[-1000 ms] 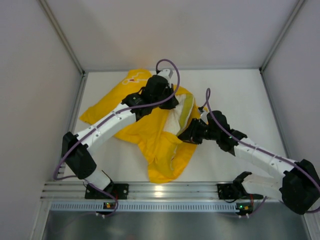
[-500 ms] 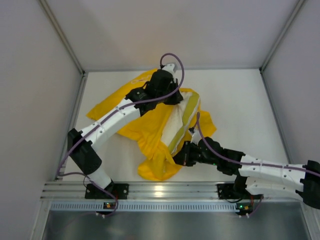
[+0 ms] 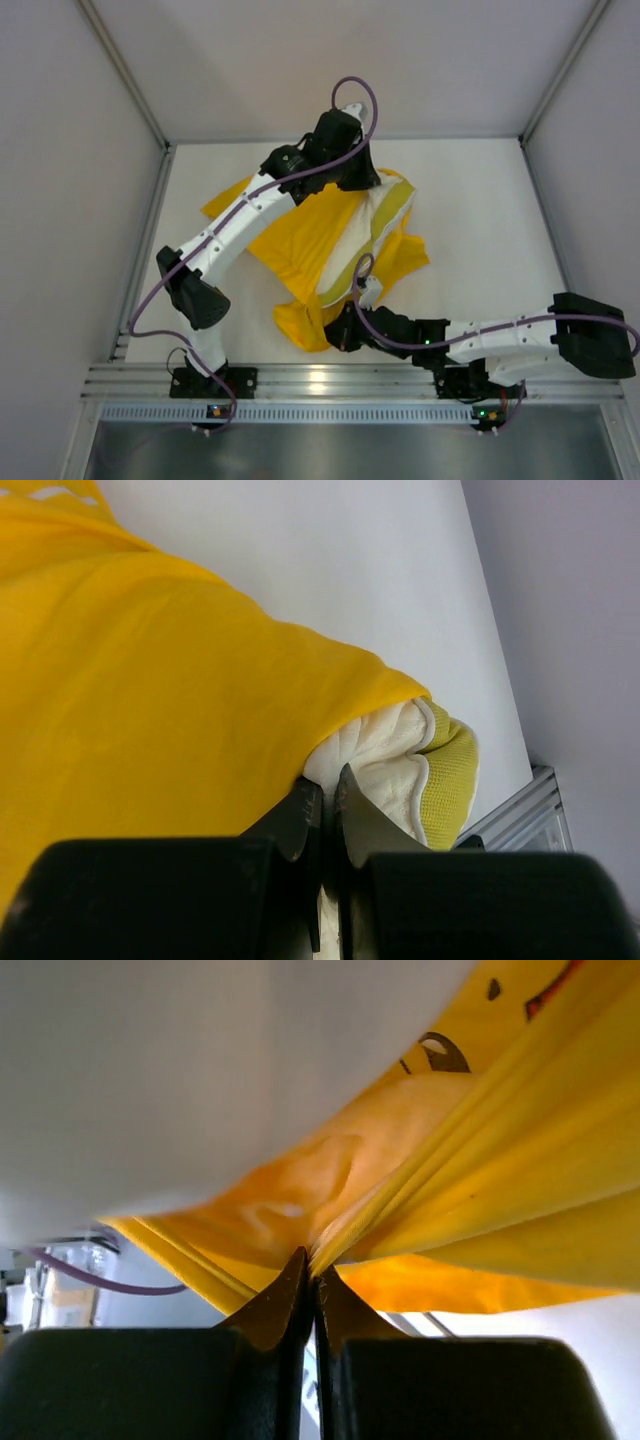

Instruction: Remove the pillowcase from the pillow

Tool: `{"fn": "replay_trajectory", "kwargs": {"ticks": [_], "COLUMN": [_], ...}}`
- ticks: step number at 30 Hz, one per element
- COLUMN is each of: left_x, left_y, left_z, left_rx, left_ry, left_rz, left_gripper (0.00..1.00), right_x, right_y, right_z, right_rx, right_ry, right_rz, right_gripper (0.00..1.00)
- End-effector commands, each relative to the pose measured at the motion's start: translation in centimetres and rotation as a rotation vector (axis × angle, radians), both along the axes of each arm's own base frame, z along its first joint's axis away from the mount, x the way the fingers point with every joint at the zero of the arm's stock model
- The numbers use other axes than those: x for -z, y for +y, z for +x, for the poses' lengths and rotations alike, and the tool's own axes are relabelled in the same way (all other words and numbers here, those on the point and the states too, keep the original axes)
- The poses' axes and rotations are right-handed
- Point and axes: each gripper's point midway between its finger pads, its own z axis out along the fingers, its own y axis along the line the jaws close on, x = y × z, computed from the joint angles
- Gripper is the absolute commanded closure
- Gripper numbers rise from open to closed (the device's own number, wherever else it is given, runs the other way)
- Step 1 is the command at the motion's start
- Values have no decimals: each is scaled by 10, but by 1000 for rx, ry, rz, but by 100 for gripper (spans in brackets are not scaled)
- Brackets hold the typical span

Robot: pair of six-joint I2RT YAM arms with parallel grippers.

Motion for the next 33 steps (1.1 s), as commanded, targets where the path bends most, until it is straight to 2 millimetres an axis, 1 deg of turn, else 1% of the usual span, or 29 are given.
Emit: {"fn": "replay_trajectory", "kwargs": {"ticks": [1,3,5,6,7,8,9,10,11,12,14,15,16,17,18,19,20,21,22,23,24,25,26,27,28,29,30,31,33], "left_x": [-150,-146,-141,-136,-136,-137,-131,-140,-136,-150,-154,-145,-152,-139,-138,-132,-115,-119,-114,-106,-98,-96,-95,-89,-89,-90,-86,-84,-81], "left_y": [0,1,4,4,3,4,2,6,4,11,14,16,19,19,21,22,21,16,13,9,3,1,-1,-4,-6,-9,-10,-10,-11], "left_z": [43,48,52,54,52,50,47,40,33,22,9,7,-6,-8,-13,-14,-14,-17,-18,-18,-18,-17,-16,-14,-14,-14,-11,-10,-8], "left_rx": [-106,-114,-131,-136,-144,-148,-149,-150,-136,-134,-108,-107,-71,-63,-40,-38,-36,-1,19,32,53,61,66,69,81,89,91,89,92], "left_ry": [-367,-369,-347,-332,-311,-298,-268,-253,-229,-229,-221,-211,-215,-195,-199,-193,-170,-190,-182,-169,-161,-165,-171,-165,-168,-173,-173,-174,-177], "left_rz": [-352,-341,-349,-348,-370,-382,-391,-431,-435,-470,-483,-463,-476,-454,-443,-434,-409,-429,-427,-418,-406,-400,-392,-385,-387,-387,-374,-370,-359], "left_gripper": [100,100,100,100,100,100,100,100,100,100,100,100,100,100,100,100,100,100,100,100,100,100,100,100,100,100,100,100,100], "right_x": [17,24,38,43,52,64,75,80,87,89,94,98,96,83,76,73,70,59,66,47,41,33,19,12,-7,-14,-24,-40,-61], "right_y": [9,11,10,10,6,2,-5,-10,-16,-22,-33,-41,-46,-47,-49,-63,-71,-75,-98,-99,-100,-102,-105,-106,-107,-108,-107,-108,-109], "right_z": [-54,-65,-75,-76,-75,-62,-56,-39,-30,-13,4,10,16,18,19,19,19,22,20,19,14,12,9,5,2,0,-4,-5,-4], "right_rx": [-182,-201,-195,-189,-180,-119,-81,-2,41,105,184,206,231,237,244,247,264,292,300,304,278,259,240,219,203,180,154,144,140], "right_ry": [57,54,58,76,77,50,43,-1,-18,-45,-50,-57,-67,-80,-83,-88,-81,-75,-69,-54,-39,-38,-37,-23,-18,-33,-35,-43,-65], "right_rz": [-28,-34,-63,-64,-86,-126,-180,-201,-221,-212,-209,-222,-231,-207,-211,-267,-294,-304,-400,-344,-329,-301,-236,-199,-111,-83,-49,7,48], "right_gripper": [100,100,100,100,100,100,100,100,100,100,100,100,100,96,85,54,40,28,8,1,0,1,0,0,1,0,0,1,0]}}
